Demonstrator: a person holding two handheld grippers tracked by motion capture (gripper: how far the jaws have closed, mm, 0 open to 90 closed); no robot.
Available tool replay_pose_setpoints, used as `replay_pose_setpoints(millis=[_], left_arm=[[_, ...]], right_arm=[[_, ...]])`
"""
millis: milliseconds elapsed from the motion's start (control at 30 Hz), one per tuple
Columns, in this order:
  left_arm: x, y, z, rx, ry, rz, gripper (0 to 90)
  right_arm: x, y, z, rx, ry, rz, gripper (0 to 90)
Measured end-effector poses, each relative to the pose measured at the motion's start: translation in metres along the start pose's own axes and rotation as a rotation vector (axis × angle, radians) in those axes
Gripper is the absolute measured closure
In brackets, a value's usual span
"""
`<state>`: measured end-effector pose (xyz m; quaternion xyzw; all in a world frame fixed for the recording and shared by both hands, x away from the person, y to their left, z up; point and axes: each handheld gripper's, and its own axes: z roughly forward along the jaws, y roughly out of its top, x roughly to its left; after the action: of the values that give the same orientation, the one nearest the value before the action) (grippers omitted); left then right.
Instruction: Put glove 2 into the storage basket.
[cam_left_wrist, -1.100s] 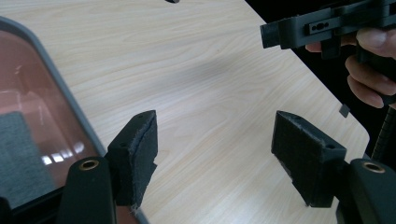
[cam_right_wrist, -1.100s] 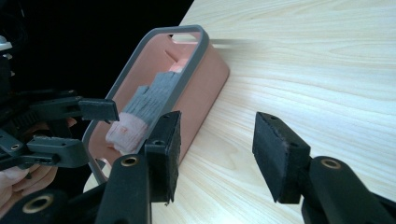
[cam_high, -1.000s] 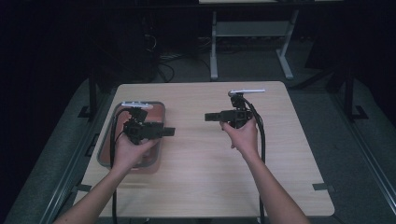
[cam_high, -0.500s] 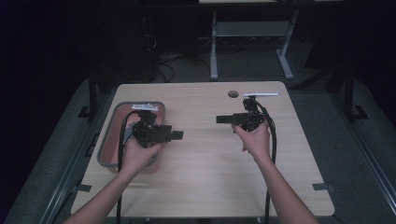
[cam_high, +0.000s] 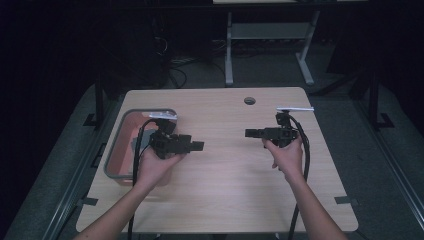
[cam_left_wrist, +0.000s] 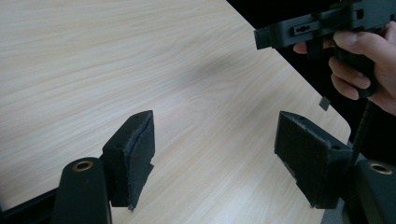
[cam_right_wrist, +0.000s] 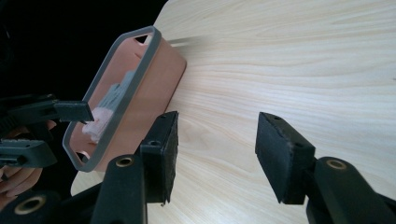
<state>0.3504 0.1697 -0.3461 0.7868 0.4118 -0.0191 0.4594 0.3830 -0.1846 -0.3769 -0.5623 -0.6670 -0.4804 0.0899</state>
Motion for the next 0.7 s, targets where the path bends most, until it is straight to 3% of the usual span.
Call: replay_pose_setpoints(millis=[233, 700], left_arm=[[-0.01, -0.001, 0.009, 0.016, -0.014, 0.025, 28.8], [-0.022, -0.012, 0.026, 0.032, -0.057, 0.037, 26.6]], right_arm=[[-0.011, -0.007, -0.01, -0.01, -0.015, 0.017, 48.1], [-0.03, -0.022, -0.023, -0.013, -0.013, 0.056, 46.7]])
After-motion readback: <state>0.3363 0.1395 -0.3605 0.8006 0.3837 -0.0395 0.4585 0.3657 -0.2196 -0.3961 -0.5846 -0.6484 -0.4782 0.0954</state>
